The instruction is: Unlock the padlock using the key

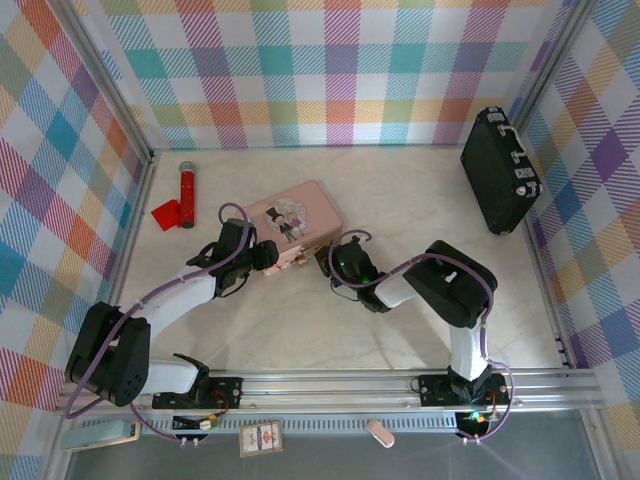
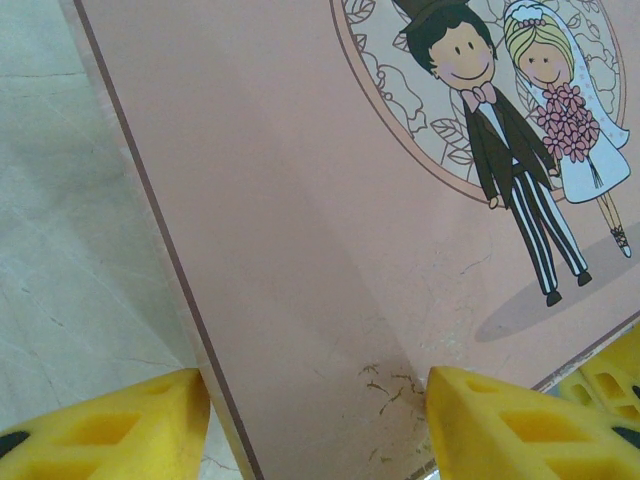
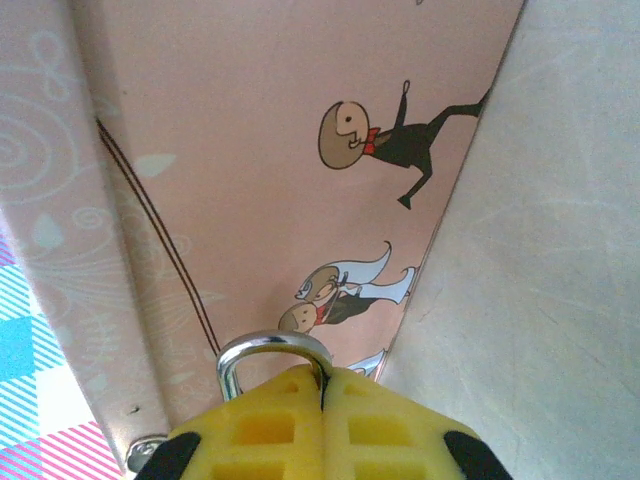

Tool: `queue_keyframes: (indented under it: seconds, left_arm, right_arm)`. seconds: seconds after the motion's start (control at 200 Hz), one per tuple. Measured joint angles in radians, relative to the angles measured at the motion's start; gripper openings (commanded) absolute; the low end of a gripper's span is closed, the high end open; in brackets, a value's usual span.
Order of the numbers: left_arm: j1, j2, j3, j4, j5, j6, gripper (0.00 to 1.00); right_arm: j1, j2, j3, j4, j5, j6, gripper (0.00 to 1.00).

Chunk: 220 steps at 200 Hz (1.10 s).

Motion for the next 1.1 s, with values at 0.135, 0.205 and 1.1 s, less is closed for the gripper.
queue_keyframes:
  seconds: [0.135,0.205,1.1]
  left_arm:
    - [0.000,0.000,0.000,-0.001,0.000,0.000,0.58]
    - [0.000,0.000,0.000,-0.001,0.000,0.000,0.58]
    - [0.000,0.001,0.001,-0.002,0.001,0.000,0.59]
  right_arm:
    - [0.000,-0.013,-0.011,0.000,-0.001,-0.003,0.00]
    - [0.000,-0.013,-0.011,0.000,-0.001,-0.004,0.00]
    - [-0.052,-0.002,-0.026,0.026,-0.031,-0.035,0.00]
